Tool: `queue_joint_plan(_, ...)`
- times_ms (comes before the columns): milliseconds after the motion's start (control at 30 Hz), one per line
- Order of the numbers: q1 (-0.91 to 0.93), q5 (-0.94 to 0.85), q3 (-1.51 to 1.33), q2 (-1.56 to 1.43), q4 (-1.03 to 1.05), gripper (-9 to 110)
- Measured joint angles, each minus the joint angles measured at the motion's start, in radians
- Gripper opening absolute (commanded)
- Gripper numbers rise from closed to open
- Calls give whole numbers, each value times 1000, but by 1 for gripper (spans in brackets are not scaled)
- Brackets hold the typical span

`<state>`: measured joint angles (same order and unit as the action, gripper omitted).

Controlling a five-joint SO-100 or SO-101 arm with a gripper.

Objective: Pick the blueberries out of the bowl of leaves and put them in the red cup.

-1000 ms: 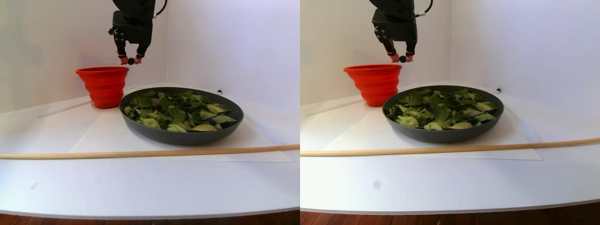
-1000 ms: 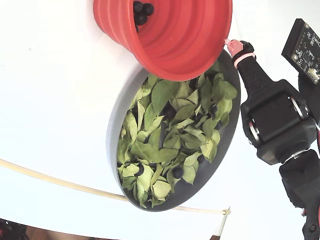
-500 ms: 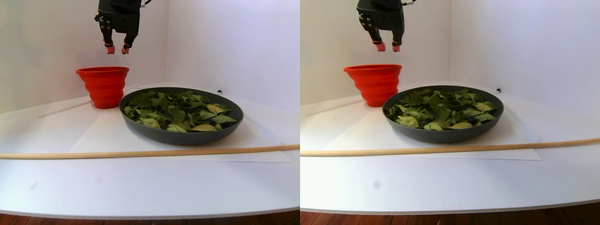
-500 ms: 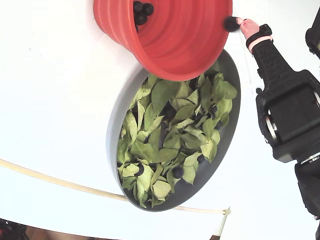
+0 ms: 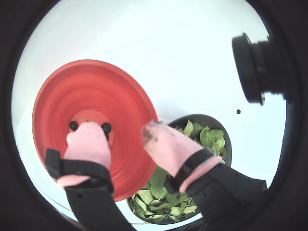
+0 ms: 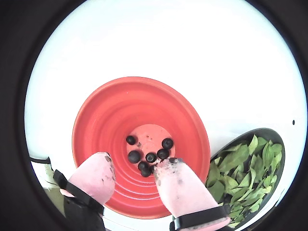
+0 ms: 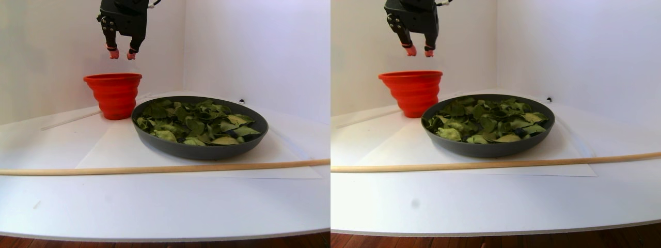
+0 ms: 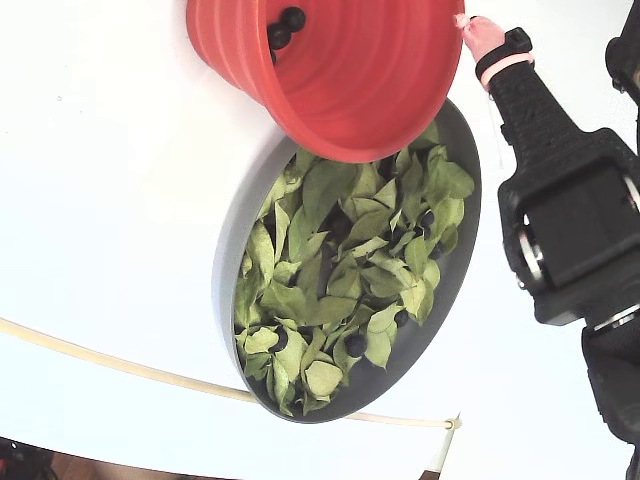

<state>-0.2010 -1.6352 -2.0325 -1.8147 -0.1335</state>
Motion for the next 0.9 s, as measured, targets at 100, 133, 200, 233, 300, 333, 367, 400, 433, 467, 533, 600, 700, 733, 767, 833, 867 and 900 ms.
queue_joint_plan(100,11,0,-14,0,18,17)
queue_joint_plan(133,20,0,-14,0,29,17)
queue_joint_plan(200,38,0,-20,-8,37,17)
queue_joint_plan(233,46,0,-25,-14,38,17)
queue_joint_plan(300,64,0,-28,-15,48,17)
queue_joint_plan(333,72,-3,-29,-15,54,17)
queue_joint_plan(367,81,-9,-29,-15,58,17)
queue_joint_plan(400,89,-12,-29,-15,61,17)
queue_joint_plan(433,95,-17,-29,-15,64,17)
queue_joint_plan(467,103,-20,-29,-15,71,17)
queue_joint_plan(533,117,-23,-29,-15,87,17)
queue_joint_plan(600,129,-28,-29,-15,100,17)
queue_joint_plan(700,144,-28,-29,-15,118,17)
queue_joint_plan(733,149,-28,-29,-15,124,17)
queue_joint_plan(767,153,-28,-29,-15,130,17)
queue_joint_plan(833,167,-32,-29,-15,138,17)
queue_joint_plan(867,173,-37,-29,-15,140,17)
queue_joint_plan(900,181,-40,-34,-15,143,17)
